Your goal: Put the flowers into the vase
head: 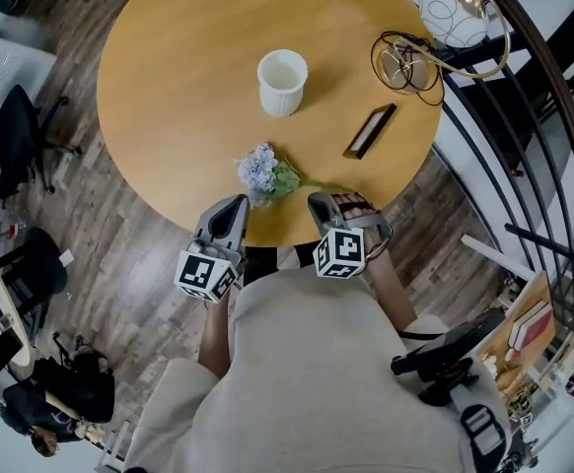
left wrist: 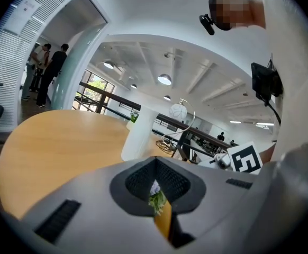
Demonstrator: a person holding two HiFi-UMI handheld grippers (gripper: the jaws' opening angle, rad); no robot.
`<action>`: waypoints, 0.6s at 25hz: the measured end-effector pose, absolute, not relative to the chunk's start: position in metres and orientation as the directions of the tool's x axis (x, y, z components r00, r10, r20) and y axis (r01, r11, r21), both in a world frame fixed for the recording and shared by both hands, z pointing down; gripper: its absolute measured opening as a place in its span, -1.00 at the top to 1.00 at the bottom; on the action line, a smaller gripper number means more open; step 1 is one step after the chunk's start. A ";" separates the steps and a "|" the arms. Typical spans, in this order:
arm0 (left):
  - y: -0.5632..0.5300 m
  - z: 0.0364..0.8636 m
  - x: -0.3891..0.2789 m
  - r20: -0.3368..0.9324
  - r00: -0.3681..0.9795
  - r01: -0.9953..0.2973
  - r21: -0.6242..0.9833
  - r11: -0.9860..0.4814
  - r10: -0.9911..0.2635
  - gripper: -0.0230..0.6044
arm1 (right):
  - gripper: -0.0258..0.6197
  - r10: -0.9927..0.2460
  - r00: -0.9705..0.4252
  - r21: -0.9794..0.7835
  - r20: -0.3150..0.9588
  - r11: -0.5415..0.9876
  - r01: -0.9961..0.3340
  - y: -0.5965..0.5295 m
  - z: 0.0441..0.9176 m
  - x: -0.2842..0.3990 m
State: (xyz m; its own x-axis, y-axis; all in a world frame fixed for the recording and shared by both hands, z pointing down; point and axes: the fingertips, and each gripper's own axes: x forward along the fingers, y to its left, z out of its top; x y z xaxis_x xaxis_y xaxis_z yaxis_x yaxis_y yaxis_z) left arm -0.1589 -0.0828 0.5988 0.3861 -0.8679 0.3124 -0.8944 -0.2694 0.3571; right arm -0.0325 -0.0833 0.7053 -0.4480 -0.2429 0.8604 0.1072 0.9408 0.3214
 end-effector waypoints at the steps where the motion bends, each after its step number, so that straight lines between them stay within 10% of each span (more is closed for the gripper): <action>1: -0.083 0.599 -0.161 0.311 0.383 -0.895 0.357 -0.266 -0.870 0.91 | 0.89 -0.240 -0.453 0.316 0.859 0.944 0.098 -0.084 0.705 -0.034; 6: -0.082 0.601 -0.164 0.315 0.378 -0.896 0.360 -0.259 -0.871 0.91 | 0.87 -0.213 -0.440 0.254 0.872 0.966 0.036 -0.090 0.713 -0.038; 11: -0.082 0.601 -0.167 0.315 0.367 -0.898 0.364 -0.245 -0.875 0.91 | 0.20 -0.136 -0.394 0.169 0.909 0.984 0.051 -0.088 0.734 -0.040; 15: -0.079 0.603 -0.169 0.321 0.365 -0.899 0.367 -0.241 -0.874 0.91 | 0.17 -0.099 -0.354 0.136 0.930 0.987 0.082 -0.090 0.750 -0.045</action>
